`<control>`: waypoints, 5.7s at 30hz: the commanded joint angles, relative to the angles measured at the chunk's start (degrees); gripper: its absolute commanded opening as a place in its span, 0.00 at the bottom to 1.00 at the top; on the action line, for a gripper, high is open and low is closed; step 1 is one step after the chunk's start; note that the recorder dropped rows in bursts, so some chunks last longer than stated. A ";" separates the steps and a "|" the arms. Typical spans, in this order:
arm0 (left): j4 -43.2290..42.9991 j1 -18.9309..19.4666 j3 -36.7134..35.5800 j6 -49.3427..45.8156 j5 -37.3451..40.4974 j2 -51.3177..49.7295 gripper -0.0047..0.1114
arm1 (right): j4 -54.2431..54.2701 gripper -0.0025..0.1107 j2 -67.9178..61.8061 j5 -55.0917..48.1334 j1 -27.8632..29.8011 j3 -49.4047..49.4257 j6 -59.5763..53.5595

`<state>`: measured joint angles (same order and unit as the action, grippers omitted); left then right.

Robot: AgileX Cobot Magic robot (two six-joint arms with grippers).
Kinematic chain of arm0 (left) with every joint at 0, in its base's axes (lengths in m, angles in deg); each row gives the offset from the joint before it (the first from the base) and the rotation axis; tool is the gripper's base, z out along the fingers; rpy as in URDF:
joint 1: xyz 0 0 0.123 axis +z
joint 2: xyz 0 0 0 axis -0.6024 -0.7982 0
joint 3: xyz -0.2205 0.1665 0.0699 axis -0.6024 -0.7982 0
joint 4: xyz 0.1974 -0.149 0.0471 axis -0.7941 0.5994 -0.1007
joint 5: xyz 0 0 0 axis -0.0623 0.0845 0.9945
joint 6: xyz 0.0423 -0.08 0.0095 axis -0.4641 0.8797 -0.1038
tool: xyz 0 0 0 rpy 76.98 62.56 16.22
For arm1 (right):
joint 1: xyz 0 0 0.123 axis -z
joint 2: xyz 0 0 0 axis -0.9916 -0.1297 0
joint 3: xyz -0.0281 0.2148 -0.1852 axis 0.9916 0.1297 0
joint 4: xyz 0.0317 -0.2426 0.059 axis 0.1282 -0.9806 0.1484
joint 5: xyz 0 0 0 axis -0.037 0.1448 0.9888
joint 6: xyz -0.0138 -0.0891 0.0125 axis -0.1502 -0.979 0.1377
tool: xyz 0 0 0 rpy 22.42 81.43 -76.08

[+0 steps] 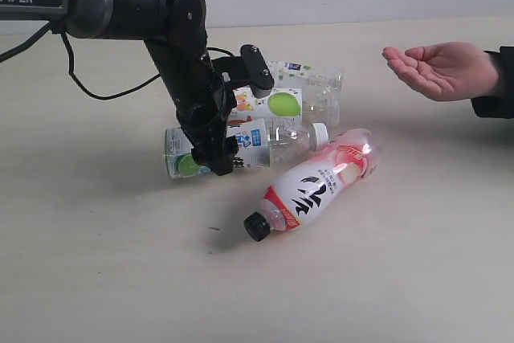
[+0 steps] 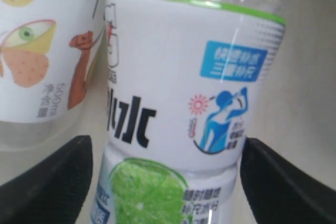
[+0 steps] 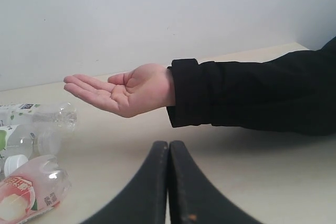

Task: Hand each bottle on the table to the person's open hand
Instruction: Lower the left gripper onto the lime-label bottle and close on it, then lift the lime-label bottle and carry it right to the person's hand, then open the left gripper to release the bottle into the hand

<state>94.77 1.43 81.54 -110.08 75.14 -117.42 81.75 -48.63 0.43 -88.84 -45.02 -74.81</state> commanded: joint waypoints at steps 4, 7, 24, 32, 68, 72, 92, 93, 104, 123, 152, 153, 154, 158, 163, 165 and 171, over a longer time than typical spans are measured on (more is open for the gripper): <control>-0.02 -0.32 0.13 -0.20 -0.55 0.17 0.68 | -0.38 0.02 0.32 0.50 0.27 0.25 -0.07; -0.02 -0.32 0.12 -1.16 0.11 0.17 0.68 | -0.38 0.02 0.32 0.50 0.27 0.25 -0.07; -0.42 -0.32 0.12 -3.27 -0.14 -1.53 0.68 | -0.38 0.02 0.32 0.50 0.27 0.25 -0.07; -0.42 -0.32 0.12 -3.27 -0.31 -1.53 0.29 | -0.38 0.02 0.32 0.50 0.27 0.25 -0.07; 8.68 -5.20 5.27 31.68 3.10 13.28 0.04 | -0.38 0.02 0.32 0.50 0.27 0.25 -0.07; 7.61 -11.62 11.12 42.01 2.44 12.81 0.04 | -0.38 0.02 0.32 0.50 0.27 0.25 -0.07; 29.84 -15.55 32.75 64.52 -18.49 -9.05 0.04 | -0.38 0.02 0.32 0.50 0.27 0.25 -0.07; 31.39 -15.41 32.75 64.06 -19.56 -9.80 0.04 | -0.38 0.02 0.32 0.50 0.27 0.25 -0.07; 49.76 -13.17 32.75 54.98 -24.94 -15.79 0.04 | -0.38 0.02 0.32 0.50 0.27 0.25 -0.07; 67.40 -12.83 32.75 41.62 -25.22 -19.38 0.04 | -0.38 0.02 0.32 0.50 0.27 0.25 -0.07; 69.14 -12.83 32.75 41.77 -21.98 -20.96 0.62 | -0.38 0.02 0.32 0.50 0.27 0.25 -0.07; 69.14 -12.83 32.75 41.77 -21.84 -20.96 0.62 | -0.38 0.02 0.32 0.50 0.27 0.25 -0.07; 69.14 -12.83 32.75 41.77 -21.67 -20.96 0.62 | -0.38 0.02 0.32 0.50 0.27 0.25 -0.07; 69.14 -12.83 32.75 41.36 -20.28 -20.96 0.63 | -0.38 0.02 0.32 0.50 0.27 0.25 -0.07; 69.14 -12.83 32.75 38.50 -19.18 -20.96 0.80 | -0.38 0.02 0.32 0.50 0.27 0.25 -0.07; 69.14 -12.83 32.75 38.29 -19.18 -20.96 0.84 | -0.38 0.02 0.32 0.50 0.27 0.25 -0.07; 69.14 -12.32 32.75 36.46 -17.87 -20.85 0.84 | -0.38 0.02 0.32 0.50 0.27 0.25 -0.07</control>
<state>164.01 -11.38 113.89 -72.28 55.11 -138.59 81.75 -48.63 0.43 -88.84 -45.02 -74.81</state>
